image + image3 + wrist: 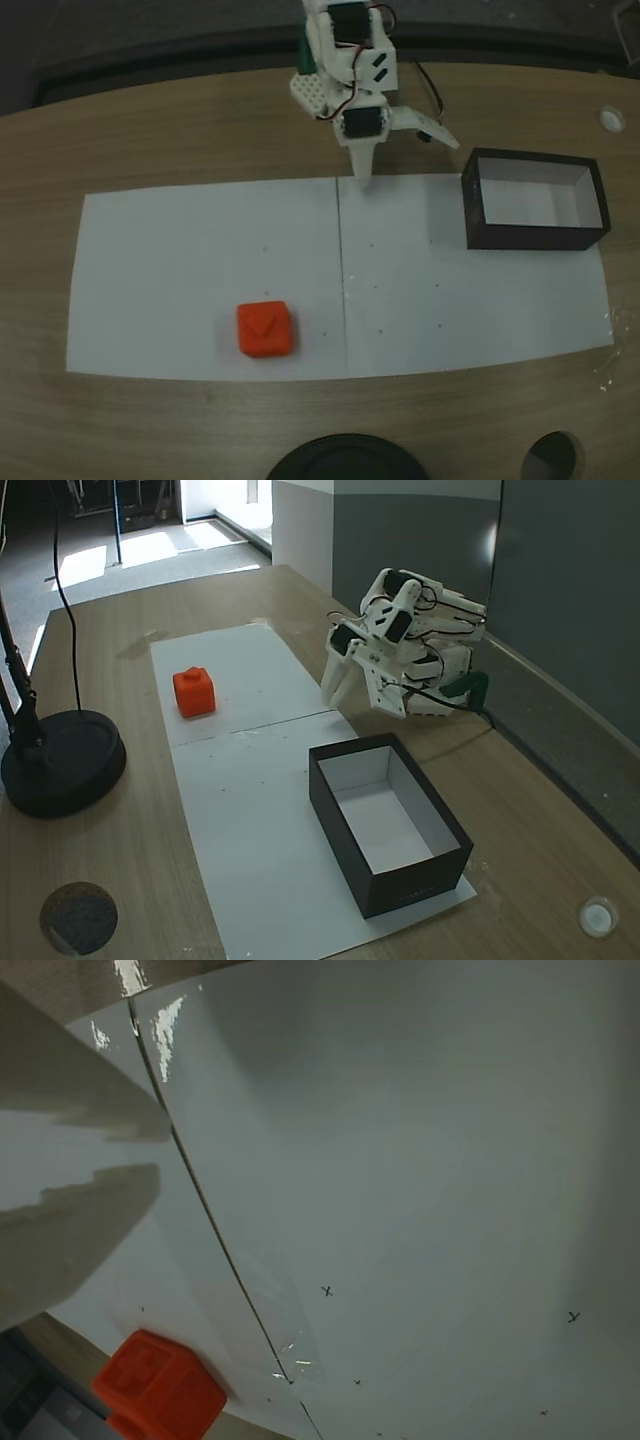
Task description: Grab a orange square and put it in the box.
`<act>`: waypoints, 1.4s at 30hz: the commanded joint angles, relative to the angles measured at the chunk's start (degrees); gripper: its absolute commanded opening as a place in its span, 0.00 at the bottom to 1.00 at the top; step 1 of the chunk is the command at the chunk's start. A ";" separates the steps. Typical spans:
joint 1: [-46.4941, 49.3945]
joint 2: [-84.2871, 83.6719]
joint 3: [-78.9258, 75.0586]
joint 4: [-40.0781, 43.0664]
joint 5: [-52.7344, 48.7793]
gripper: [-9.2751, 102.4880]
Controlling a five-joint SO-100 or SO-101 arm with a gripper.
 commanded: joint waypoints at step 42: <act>11.43 -0.53 -11.95 -16.08 -7.73 0.32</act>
